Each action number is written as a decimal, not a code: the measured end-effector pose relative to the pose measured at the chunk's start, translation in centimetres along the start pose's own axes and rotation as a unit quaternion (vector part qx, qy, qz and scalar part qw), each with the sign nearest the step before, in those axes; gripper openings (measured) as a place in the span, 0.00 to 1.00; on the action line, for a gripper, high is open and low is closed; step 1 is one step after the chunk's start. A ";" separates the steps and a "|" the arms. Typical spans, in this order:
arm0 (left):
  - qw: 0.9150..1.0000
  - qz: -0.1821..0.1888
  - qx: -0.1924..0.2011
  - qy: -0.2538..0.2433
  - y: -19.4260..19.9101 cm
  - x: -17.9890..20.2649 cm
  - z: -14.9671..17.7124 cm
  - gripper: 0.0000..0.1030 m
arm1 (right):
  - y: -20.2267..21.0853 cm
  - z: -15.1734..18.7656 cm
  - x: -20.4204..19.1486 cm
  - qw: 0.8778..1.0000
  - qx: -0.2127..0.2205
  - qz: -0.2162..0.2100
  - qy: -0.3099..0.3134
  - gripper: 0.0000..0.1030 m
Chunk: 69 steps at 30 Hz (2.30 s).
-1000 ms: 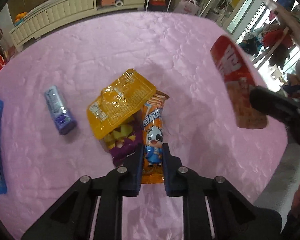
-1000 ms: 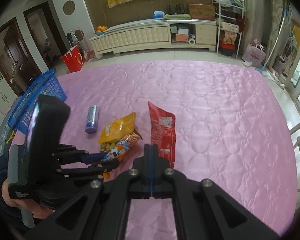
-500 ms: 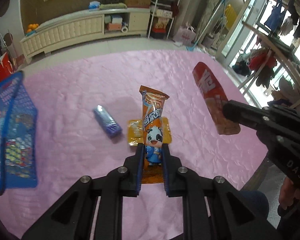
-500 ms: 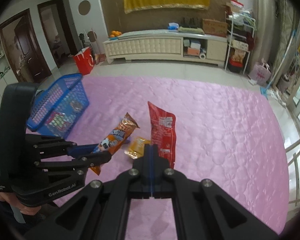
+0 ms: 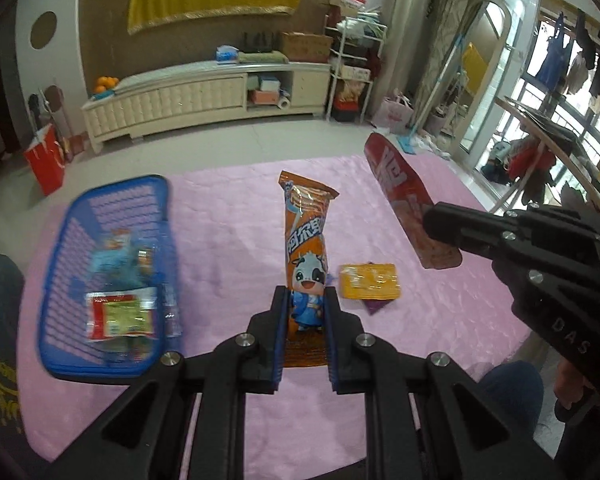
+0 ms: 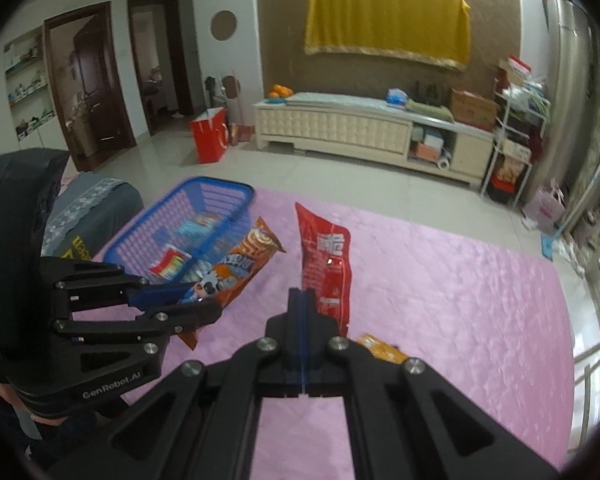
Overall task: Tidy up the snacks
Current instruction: 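Carry the stick snack and red sachet over the blue basket, then open both grippers to drop the snacks into the basket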
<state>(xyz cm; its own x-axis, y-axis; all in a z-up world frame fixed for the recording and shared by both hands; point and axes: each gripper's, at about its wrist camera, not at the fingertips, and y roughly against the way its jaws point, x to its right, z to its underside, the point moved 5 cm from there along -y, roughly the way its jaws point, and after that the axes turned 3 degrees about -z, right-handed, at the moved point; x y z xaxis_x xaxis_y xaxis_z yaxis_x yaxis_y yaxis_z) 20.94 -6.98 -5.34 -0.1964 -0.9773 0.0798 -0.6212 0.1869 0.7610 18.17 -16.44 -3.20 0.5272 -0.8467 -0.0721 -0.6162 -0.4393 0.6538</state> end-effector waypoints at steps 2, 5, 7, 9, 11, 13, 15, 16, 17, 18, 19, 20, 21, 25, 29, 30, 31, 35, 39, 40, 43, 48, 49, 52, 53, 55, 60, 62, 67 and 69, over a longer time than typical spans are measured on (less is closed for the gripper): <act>1.000 -0.009 0.007 0.002 1.2 -1.9 0.1 0.14 | -0.2 -0.8 -1.5 1.000 0.004 -0.006 0.007 0.01; 1.000 -0.016 0.014 0.008 2.7 -3.9 0.2 0.14 | -0.8 -1.9 -3.7 1.000 0.009 -0.013 0.020 0.01; 1.000 -0.023 0.017 0.010 3.6 -5.4 0.1 0.14 | -1.3 -2.6 -5.3 0.999 0.012 -0.019 0.028 0.01; 0.999 -0.033 0.021 0.009 4.1 -7.1 0.0 0.14 | -1.9 -3.2 -6.6 0.999 0.012 -0.025 0.035 0.01; 0.999 -0.038 0.023 0.014 4.4 -8.5 -0.1 0.14 | -2.8 -3.7 -7.9 0.999 0.008 -0.030 0.045 0.01; 0.999 -0.041 0.024 0.021 4.6 -10.1 -0.1 0.14 | -3.8 -4.2 -9.1 0.998 0.003 -0.034 0.053 0.01; 0.998 -0.043 0.022 0.027 4.7 -11.5 0.3 0.14 | -4.9 -4.4 -10.1 0.997 -0.003 -0.042 0.057 0.01; 0.998 -0.044 0.020 0.028 4.7 -12.2 0.5 0.14 | -5.6 -4.6 -10.6 0.997 -0.006 -0.046 0.059 0.01; 0.998 -0.048 0.016 0.027 4.6 -13.0 0.7 0.14 | -6.1 -4.6 -11.1 0.997 -0.010 -0.049 0.059 0.01; 0.998 -0.052 0.014 0.026 4.4 -13.6 0.9 0.14 | -7.0 -4.8 -11.6 0.997 -0.015 -0.054 0.060 0.01; 0.998 -0.054 0.012 0.028 4.2 -14.3 0.9 0.14 | -7.5 -4.9 -11.9 0.996 -0.019 -0.056 0.062 0.01; 0.998 -0.055 0.010 0.032 4.0 -15.0 1.0 0.14 | -8.3 -5.0 -12.4 0.996 -0.025 -0.059 0.064 0.01; 0.998 -0.054 0.008 0.038 3.8 -15.8 1.1 0.14 | -9.0 -5.0 -13.0 0.995 -0.030 -0.060 0.068 0.01; 0.997 -0.050 0.000 0.052 3.0 -18.0 1.7 0.14 | -11.5 -4.9 -14.6 0.993 -0.051 -0.067 0.078 0.01; 0.996 -0.050 -0.010 0.068 1.4 -20.0 2.4 0.14 | -13.7 -4.5 -15.4 0.992 -0.071 -0.077 0.077 0.01; 0.996 -0.051 -0.013 0.072 1.1 -20.2 2.6 0.14 | -14.3 -4.4 -15.6 0.991 -0.076 -0.077 0.077 0.01; 0.996 -0.052 -0.016 0.074 0.6 -20.4 2.8 0.14 | -14.9 -4.2 -15.8 0.991 -0.081 -0.075 0.079 0.01; 0.996 -0.041 -0.029 0.077 -0.9 -21.0 3.5 0.14 | -16.8 -3.7 -15.9 0.990 -0.103 -0.069 0.070 0.01; 0.995 -0.032 -0.042 0.086 -2.0 -21.5 4.2 0.14 | -17.9 -3.2 -16.0 0.988 -0.122 -0.074 0.060 0.01; 0.995 -0.032 -0.044 0.087 -2.2 -21.7 4.4 0.14 | -18.2 -3.0 -16.1 0.987 -0.127 -0.076 0.061 0.01; 0.994 -0.036 -0.050 0.087 -2.6 -22.0 4.7 0.14 | -18.5 -2.5 -16.4 0.986 -0.134 -0.075 0.063 0.01; 0.994 -0.038 -0.059 0.079 -3.1 -21.9 5.2 0.15 | -18.9 -1.8 -16.6 0.985 -0.144 -0.077 0.060 0.01; 0.994 -0.049 -0.065 0.075 -3.3 -21.8 5.4 0.15 | -19.0 -1.7 -16.6 0.985 -0.145 -0.076 0.059 0.01; 0.994 -0.058 -0.063 0.073 -3.2 -21.8 5.5 0.18 | -19.1 -1.6 -16.6 0.985 -0.149 -0.075 0.054 0.01; 0.994 -0.054 -0.061 0.076 -3.1 -21.8 5.5 0.22 | -19.1 -1.6 -16.5 0.985 -0.148 -0.074 0.052 0.01; 0.994 -0.058 -0.058 0.078 -2.8 -21.9 5.5 0.39 | -19.0 -1.7 -16.3 0.986 -0.145 -0.073 0.046 0.03; 0.994 -0.077 -0.049 0.060 -1.6 -21.5 5.3 0.48 | -18.5 -1.6 -15.5 0.986 -0.146 -0.076 0.034 0.58; 0.994 -0.085 -0.044 0.056 -1.0 -21.6 5.4 0.54 | -18.1 -1.7 -15.1 0.988 -0.135 -0.067 0.033 0.71; 0.994 -0.087 -0.039 0.056 0.2 -21.0 5.1 0.59 | -16.1 -1.7 -13.5 0.991 -0.116 -0.063 0.015 0.74; 0.994 -0.088 -0.034 0.052 0.8 -20.3 4.7 0.61 | -15.3 -1.7 -12.6 0.992 -0.111 -0.054 0.014 0.74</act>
<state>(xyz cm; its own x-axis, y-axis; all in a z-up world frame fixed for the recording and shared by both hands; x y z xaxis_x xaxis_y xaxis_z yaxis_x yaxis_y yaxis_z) 20.85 13.46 -9.34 -0.0074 -1.0000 0.0042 -0.5854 0.0077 0.8107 21.91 1.43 -11.02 0.6008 -0.7885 -0.1318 -0.4135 -0.4476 0.7929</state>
